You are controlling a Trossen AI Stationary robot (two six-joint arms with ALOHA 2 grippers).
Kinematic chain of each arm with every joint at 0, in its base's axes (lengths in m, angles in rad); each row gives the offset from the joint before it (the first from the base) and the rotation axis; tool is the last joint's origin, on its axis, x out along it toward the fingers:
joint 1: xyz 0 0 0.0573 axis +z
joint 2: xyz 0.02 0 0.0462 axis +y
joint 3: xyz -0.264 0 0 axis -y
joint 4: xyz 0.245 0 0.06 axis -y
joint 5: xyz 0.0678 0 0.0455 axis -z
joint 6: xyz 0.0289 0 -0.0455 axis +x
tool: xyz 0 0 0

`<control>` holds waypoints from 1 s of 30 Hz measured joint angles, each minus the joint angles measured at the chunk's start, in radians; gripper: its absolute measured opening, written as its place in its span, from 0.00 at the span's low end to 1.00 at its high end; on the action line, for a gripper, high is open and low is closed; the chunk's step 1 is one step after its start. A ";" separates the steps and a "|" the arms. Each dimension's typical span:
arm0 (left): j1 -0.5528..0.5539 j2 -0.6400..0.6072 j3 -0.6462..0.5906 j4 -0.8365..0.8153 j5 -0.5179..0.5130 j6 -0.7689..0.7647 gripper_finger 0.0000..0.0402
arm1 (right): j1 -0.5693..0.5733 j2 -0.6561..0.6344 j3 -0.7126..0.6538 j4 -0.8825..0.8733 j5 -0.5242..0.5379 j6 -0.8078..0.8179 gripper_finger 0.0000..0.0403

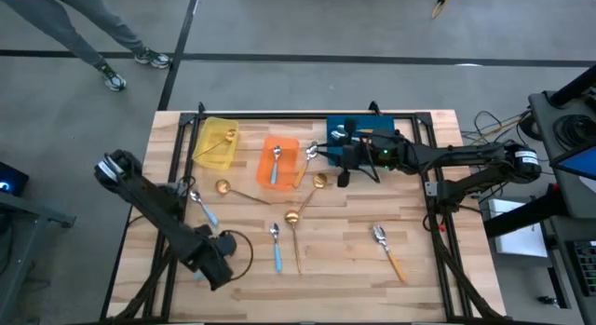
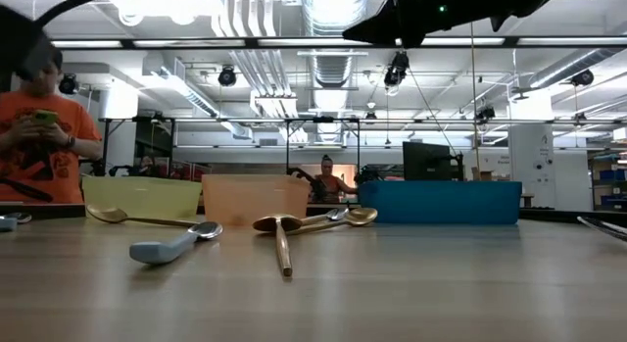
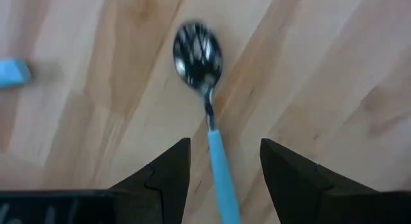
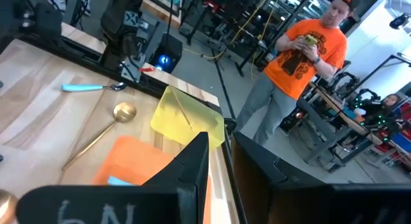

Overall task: Sort silverware by color (type)
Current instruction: Put the blue spoon into the orange bin

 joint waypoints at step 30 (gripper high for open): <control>-0.102 0.083 -0.019 0.052 -0.148 -0.139 0.42 | 0.002 0.001 -0.018 -0.011 -0.006 0.065 0.15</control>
